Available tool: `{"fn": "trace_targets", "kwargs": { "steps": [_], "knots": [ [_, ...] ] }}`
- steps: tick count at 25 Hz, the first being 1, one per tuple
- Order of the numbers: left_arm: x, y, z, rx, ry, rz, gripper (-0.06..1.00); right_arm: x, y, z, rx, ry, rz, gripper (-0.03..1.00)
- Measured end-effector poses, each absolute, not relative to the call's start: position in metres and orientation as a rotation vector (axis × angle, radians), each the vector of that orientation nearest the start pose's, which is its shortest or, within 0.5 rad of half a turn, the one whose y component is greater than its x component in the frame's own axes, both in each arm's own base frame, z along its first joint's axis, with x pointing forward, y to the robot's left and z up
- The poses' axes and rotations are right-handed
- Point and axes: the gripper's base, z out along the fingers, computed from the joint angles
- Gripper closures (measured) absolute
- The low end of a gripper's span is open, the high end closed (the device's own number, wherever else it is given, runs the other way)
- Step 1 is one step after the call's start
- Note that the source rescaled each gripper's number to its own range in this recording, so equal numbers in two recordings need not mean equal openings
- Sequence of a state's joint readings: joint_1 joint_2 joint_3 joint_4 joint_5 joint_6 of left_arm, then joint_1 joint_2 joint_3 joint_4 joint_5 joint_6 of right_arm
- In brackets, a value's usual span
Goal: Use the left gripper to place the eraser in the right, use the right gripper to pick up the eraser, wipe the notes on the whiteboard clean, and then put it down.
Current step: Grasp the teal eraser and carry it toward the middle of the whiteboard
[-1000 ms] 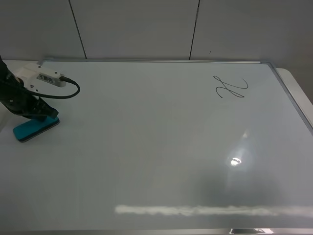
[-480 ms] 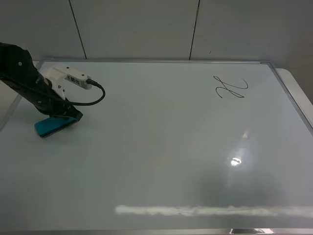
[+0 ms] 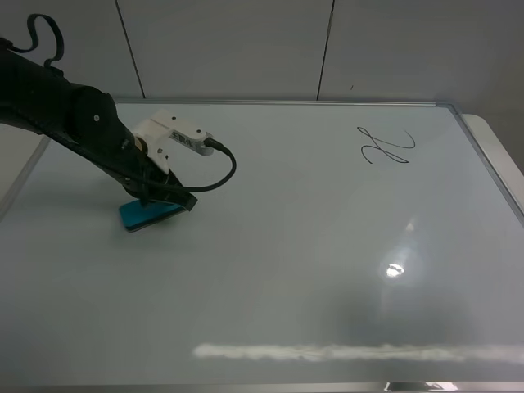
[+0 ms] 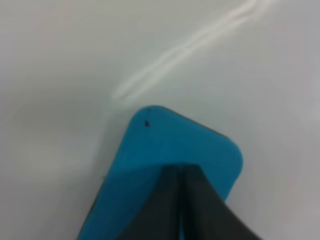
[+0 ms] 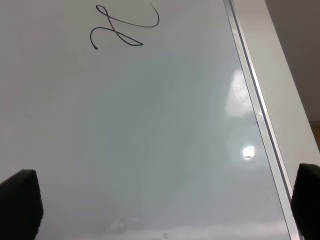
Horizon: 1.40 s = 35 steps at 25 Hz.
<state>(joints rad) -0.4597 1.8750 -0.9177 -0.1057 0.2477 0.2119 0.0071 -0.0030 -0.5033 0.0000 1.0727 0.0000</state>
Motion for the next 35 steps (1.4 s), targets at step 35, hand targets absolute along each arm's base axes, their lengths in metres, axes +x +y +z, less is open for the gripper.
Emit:
{"fn": "trace_targets", "kwargs": {
  "steps": [35],
  "knots": [
    [0.309, -0.414, 0.118, 1.631, 2.167, -0.457, 0.94, -0.006, 0.0, 0.277, -0.007, 2.05, 0.004, -0.03]
  ]
}}
